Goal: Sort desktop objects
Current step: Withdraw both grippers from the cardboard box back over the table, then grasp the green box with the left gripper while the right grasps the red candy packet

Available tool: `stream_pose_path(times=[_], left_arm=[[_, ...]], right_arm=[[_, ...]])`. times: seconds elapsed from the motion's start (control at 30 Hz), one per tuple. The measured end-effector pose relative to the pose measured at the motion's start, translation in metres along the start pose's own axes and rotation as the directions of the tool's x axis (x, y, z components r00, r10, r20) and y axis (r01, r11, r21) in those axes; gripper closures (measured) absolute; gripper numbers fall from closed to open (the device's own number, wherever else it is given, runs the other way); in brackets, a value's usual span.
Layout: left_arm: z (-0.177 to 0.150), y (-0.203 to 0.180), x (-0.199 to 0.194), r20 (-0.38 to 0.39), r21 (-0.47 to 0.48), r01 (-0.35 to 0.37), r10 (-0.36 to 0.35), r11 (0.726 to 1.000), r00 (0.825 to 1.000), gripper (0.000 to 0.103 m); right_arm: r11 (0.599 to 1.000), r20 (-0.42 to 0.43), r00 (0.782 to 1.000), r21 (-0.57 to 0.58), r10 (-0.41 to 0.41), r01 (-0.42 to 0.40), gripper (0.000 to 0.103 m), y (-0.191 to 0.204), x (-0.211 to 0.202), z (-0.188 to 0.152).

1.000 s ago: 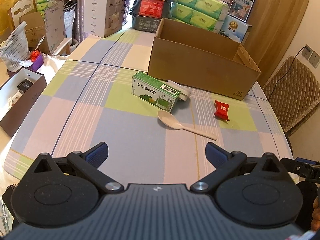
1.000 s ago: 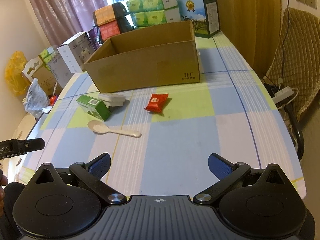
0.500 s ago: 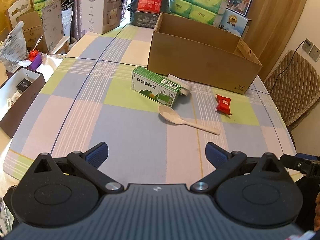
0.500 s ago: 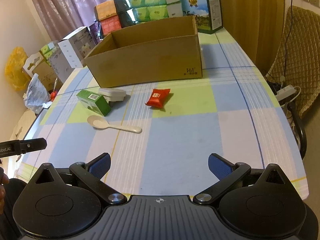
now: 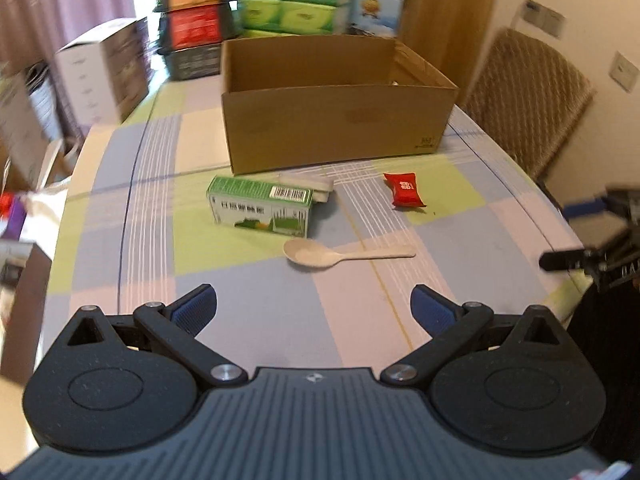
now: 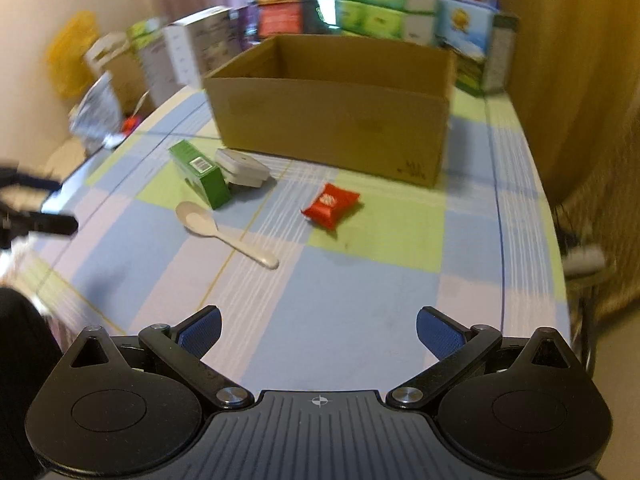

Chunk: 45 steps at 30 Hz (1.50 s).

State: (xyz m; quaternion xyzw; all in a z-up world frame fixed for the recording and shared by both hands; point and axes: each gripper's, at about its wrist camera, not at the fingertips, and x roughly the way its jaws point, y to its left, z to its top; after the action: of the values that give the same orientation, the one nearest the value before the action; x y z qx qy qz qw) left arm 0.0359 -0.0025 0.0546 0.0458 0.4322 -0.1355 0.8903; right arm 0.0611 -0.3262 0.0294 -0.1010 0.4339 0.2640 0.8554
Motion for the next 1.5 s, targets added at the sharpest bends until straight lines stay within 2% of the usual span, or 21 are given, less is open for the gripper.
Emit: stream_pose_path(times=[0.13, 0.17, 0.23, 0.27, 0.4, 0.5, 0.57, 0.67, 0.77, 0.9, 0.97, 1.07, 1.17, 1.27, 1.4, 1.5], left_arm=[[0.021, 0.012, 0.004, 0.001, 0.142, 0.005, -0.005, 0.990, 1.000, 0.002], [0.027, 0.015, 0.005, 0.004, 0.189, 0.013, -0.014, 0.982, 1.000, 0.002], [0.036, 0.018, 0.010, 0.000, 0.319, 0.028, -0.029, 0.947, 1.000, 0.002], [0.039, 0.018, 0.012, 0.000, 0.395, 0.029, -0.031, 0.918, 1.000, 0.002], [0.046, 0.020, 0.023, -0.018, 0.643, 0.057, -0.060, 0.764, 0.998, 0.002], [0.047, 0.022, 0.039, -0.042, 0.751, 0.078, -0.071, 0.655, 0.997, 0.002], [0.048, 0.024, 0.054, -0.060, 0.796, 0.083, -0.059, 0.600, 0.996, 0.002], [0.051, 0.026, 0.080, -0.102, 0.826, 0.111, -0.048, 0.553, 0.994, 0.003], [0.052, 0.025, 0.108, -0.183, 0.834, 0.173, -0.033, 0.524, 0.982, 0.012], [0.049, 0.026, 0.134, -0.174, 0.877, 0.167, -0.027, 0.451, 0.984, 0.012], [0.050, 0.027, 0.144, -0.170, 0.887, 0.167, -0.032, 0.432, 0.985, 0.012], [0.055, 0.029, 0.158, -0.191, 0.887, 0.189, -0.037, 0.421, 0.981, 0.015], [0.061, 0.031, 0.168, -0.231, 0.876, 0.224, -0.035, 0.427, 0.972, 0.026], [0.064, 0.033, 0.174, -0.243, 0.871, 0.240, -0.048, 0.429, 0.969, 0.027], [0.066, 0.035, 0.181, -0.267, 0.870, 0.263, -0.050, 0.417, 0.962, 0.032], [0.070, 0.037, 0.184, -0.281, 0.859, 0.279, -0.060, 0.429, 0.958, 0.036]], right_arm=[[0.980, -0.019, 1.000, -0.196, -0.024, 0.020, 0.002, -0.002, 0.009, 0.016], [0.971, -0.023, 0.999, -0.238, -0.030, 0.024, 0.002, -0.004, 0.012, 0.021], [0.949, -0.021, 0.999, -0.316, -0.029, 0.021, 0.002, -0.007, 0.016, 0.028], [0.936, -0.019, 1.000, -0.352, -0.025, 0.017, 0.002, -0.008, 0.018, 0.032], [0.877, -0.051, 0.998, -0.476, 0.035, -0.055, 0.002, -0.010, 0.029, 0.043], [0.816, -0.108, 0.993, -0.570, 0.045, -0.099, 0.002, -0.004, 0.044, 0.047], [0.777, -0.124, 0.992, -0.621, 0.039, -0.108, 0.002, 0.000, 0.056, 0.047], [0.745, -0.140, 0.990, -0.657, 0.031, -0.116, 0.002, 0.000, 0.077, 0.047], [0.746, -0.146, 0.989, -0.655, 0.036, -0.124, 0.002, -0.005, 0.094, 0.053], [0.742, -0.157, 0.986, -0.655, 0.049, -0.141, 0.002, -0.010, 0.117, 0.063], [0.742, -0.168, 0.985, -0.654, 0.047, -0.147, 0.002, -0.012, 0.127, 0.067], [0.734, -0.179, 0.983, -0.660, 0.050, -0.158, 0.002, -0.014, 0.142, 0.073], [0.728, -0.193, 0.979, -0.662, 0.063, -0.177, 0.002, -0.015, 0.157, 0.081], [0.713, -0.215, 0.974, -0.672, 0.068, -0.198, 0.004, -0.014, 0.171, 0.089], [0.695, -0.282, 0.956, -0.673, 0.076, -0.253, 0.013, -0.009, 0.192, 0.099], [0.694, -0.322, 0.944, -0.663, 0.076, -0.281, 0.017, -0.006, 0.203, 0.104]])
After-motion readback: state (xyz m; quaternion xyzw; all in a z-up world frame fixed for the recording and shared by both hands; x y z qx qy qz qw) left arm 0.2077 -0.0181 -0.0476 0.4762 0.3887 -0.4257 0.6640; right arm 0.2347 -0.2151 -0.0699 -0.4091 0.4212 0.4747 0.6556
